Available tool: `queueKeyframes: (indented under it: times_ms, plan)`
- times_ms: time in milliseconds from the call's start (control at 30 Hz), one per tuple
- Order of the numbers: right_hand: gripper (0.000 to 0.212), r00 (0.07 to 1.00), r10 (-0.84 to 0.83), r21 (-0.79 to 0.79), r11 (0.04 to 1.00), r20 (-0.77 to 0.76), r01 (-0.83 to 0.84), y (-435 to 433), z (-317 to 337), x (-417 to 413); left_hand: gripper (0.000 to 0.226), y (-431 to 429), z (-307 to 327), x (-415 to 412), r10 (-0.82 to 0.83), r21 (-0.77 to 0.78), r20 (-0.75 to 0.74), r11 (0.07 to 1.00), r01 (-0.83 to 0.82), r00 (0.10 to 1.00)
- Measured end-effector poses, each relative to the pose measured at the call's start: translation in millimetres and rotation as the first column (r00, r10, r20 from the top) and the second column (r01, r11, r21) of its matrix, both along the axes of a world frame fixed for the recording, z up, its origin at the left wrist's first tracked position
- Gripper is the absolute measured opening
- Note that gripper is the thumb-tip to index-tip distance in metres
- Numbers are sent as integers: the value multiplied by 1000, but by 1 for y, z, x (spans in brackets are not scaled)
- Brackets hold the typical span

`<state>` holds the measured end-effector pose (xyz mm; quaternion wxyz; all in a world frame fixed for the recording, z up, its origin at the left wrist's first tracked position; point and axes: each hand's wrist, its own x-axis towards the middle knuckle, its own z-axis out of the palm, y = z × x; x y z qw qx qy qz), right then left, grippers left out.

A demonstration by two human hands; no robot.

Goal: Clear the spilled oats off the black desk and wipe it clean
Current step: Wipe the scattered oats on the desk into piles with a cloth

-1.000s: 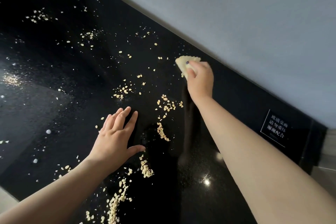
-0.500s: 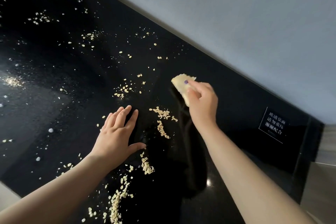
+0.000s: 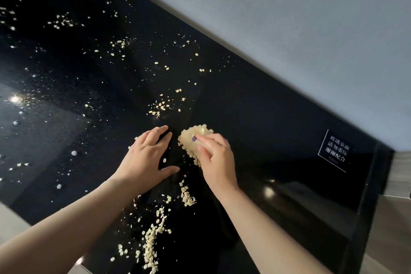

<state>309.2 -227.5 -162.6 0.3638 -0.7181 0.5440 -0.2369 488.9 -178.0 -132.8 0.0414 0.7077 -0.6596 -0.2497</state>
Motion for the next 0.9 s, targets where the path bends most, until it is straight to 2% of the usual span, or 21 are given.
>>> queueKeyframes:
  times_ms: [67, 133, 367, 600, 900]
  plan:
    - [28, 997, -39, 48, 998, 62, 37, 3, 7, -3, 87, -1, 2, 9, -20, -2, -53, 1000, 20, 998]
    - [28, 992, -95, 23, 995, 83, 93, -4, 17, -8, 83, -1, 4, 18, -49, -12, -87, 999, 48, 995]
    - [31, 942, -335, -20, 942, -1, 335, -81, 36, -18, 75, -21, 10, 42, -77, -105, -46, 992, 72, 996]
    - [25, 854, -519, -40, 853, 22, 520, -156, 28, -7, 92, -62, 11, 75, -101, -9, 6, 995, 101, 995]
    - [28, 817, -576, -55, 817, -18, 574, -244, 5, 21, 124, -91, -6, 96, -127, 31, 70, 992, 125, 989]
